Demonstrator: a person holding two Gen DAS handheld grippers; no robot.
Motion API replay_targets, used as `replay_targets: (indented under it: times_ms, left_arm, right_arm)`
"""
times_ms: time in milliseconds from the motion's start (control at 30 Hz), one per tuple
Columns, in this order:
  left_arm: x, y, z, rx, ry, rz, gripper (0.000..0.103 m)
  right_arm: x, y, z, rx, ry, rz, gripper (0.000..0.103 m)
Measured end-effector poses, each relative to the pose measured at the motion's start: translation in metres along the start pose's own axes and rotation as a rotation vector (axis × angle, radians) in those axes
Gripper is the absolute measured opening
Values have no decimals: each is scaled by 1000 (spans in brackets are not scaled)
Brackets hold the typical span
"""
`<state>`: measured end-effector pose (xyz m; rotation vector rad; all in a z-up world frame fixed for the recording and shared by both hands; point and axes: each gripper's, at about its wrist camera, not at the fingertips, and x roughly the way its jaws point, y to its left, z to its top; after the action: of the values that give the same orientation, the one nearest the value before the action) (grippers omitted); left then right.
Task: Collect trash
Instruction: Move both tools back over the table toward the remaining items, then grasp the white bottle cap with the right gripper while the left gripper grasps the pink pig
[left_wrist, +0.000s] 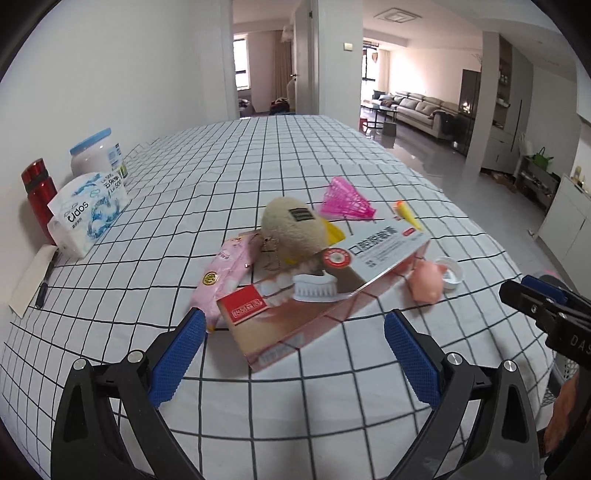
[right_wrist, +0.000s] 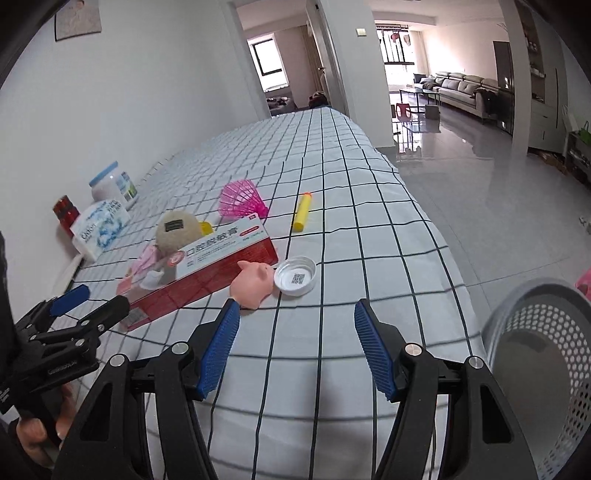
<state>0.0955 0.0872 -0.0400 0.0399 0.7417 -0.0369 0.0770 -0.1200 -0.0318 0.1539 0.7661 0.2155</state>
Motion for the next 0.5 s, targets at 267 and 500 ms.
replay_targets:
  times_ms: [267, 500]
  left_arm:
    - [15, 4, 7, 7, 6, -16, 95]
    - [17, 2, 7, 10, 11, -37, 95]
  right_arm:
    - [34, 0, 13, -60, 83, -78, 62]
    - [54, 3, 18, -96, 133, -93, 62]
